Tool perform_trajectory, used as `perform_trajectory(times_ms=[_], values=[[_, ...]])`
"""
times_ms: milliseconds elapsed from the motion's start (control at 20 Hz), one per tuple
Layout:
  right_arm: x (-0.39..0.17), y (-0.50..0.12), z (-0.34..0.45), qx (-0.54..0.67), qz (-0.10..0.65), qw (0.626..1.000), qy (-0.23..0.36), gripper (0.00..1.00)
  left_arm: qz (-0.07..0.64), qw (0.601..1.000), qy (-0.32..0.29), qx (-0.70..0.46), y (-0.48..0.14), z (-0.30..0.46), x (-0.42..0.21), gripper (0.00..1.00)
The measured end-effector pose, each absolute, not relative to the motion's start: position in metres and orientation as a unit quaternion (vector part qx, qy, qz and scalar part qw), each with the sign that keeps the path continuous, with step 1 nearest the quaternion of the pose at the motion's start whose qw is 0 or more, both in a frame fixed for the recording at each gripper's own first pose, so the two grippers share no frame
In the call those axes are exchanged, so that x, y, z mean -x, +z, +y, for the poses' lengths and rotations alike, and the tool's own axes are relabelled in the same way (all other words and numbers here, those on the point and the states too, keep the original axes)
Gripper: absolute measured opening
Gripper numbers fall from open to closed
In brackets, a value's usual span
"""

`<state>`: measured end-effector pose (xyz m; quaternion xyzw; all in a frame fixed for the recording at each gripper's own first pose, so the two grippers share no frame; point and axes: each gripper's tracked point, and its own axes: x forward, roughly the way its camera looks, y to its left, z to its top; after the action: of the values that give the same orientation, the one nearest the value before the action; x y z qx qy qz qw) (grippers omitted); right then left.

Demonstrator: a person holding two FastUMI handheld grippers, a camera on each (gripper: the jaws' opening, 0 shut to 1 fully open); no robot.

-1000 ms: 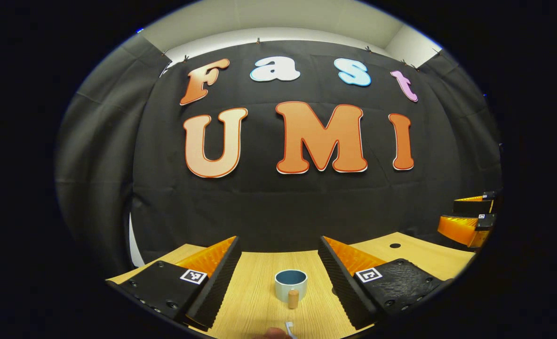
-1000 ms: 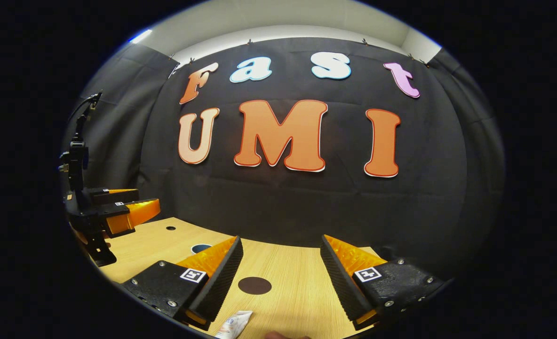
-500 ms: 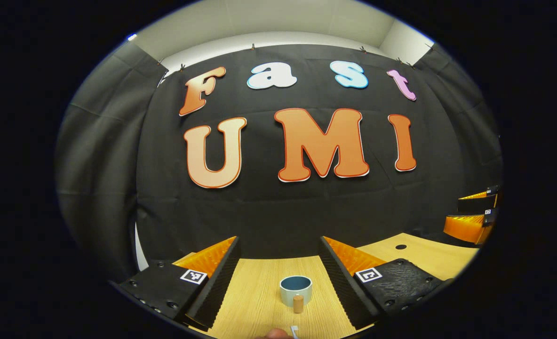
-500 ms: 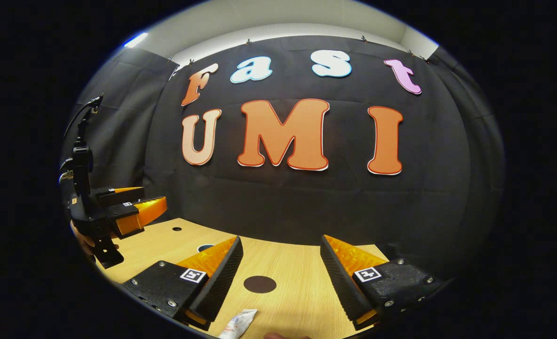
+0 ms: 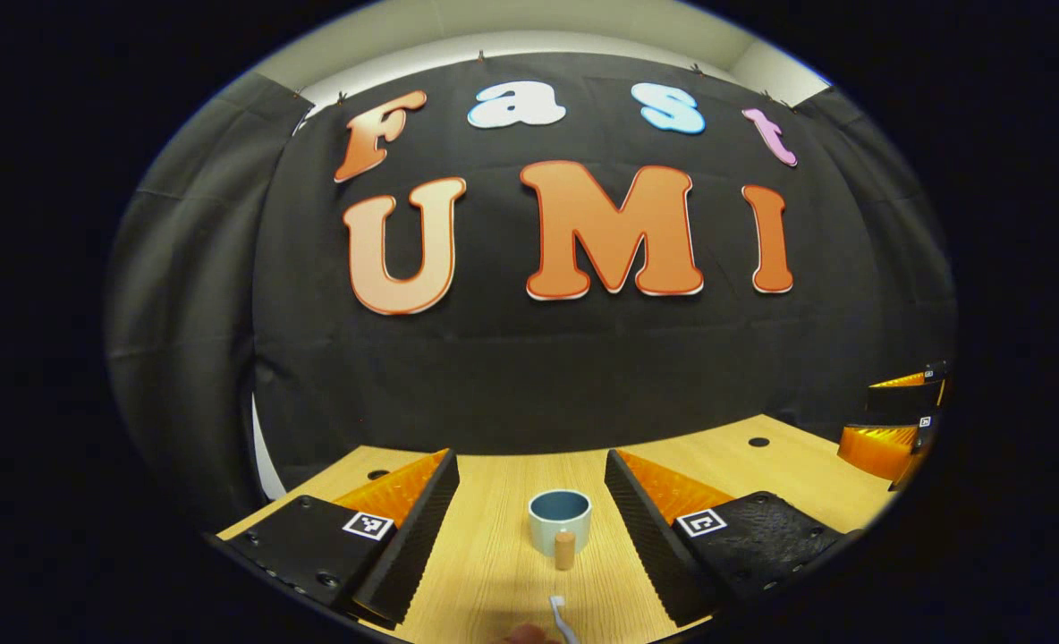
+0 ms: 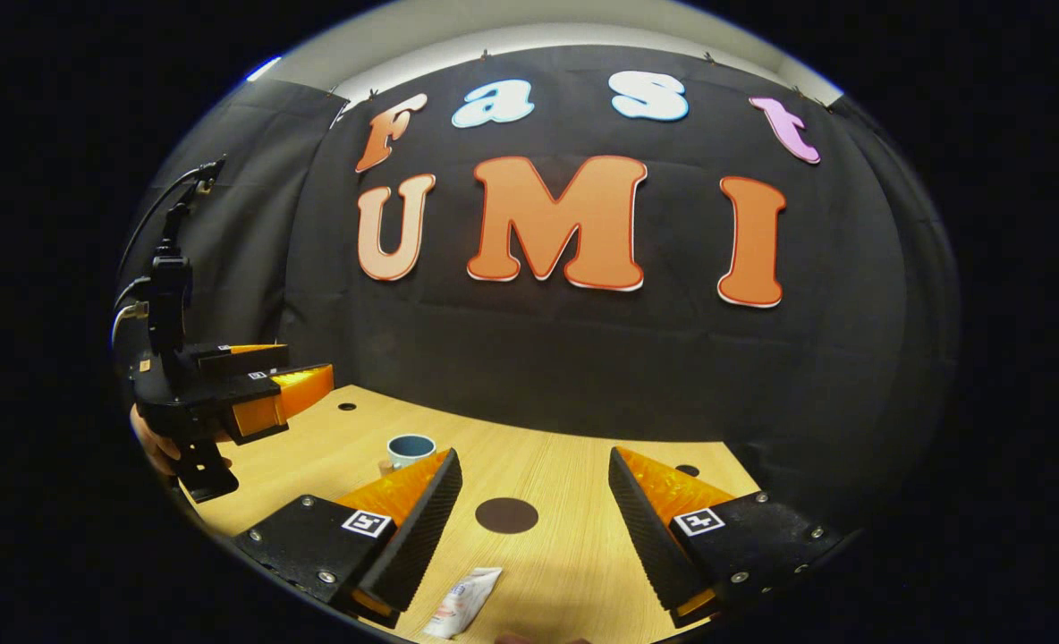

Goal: Put the toothbrush and toothpaste on the desktop into the cup, then pick up the cup and place it on the coaster on the desktop.

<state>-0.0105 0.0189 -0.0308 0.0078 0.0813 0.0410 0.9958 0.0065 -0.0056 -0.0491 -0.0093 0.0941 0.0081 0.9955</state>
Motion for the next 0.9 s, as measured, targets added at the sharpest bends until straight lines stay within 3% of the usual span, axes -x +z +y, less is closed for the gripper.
perform_trajectory(times_ms=[500, 900], values=[[0.015, -0.118, 0.055, -0.020, 0.212, 0.971, 0.105, 0.97, 0.275, 0.961, -0.017, 0.033, -0.163, -0.007, 0.006, 0.99], [0.028, -0.186, 0.063, 0.002, 0.318, 0.941, 0.111, 0.94, 0.410, 0.910, -0.042, 0.048, -0.228, -0.020, 0.029, 0.98]])
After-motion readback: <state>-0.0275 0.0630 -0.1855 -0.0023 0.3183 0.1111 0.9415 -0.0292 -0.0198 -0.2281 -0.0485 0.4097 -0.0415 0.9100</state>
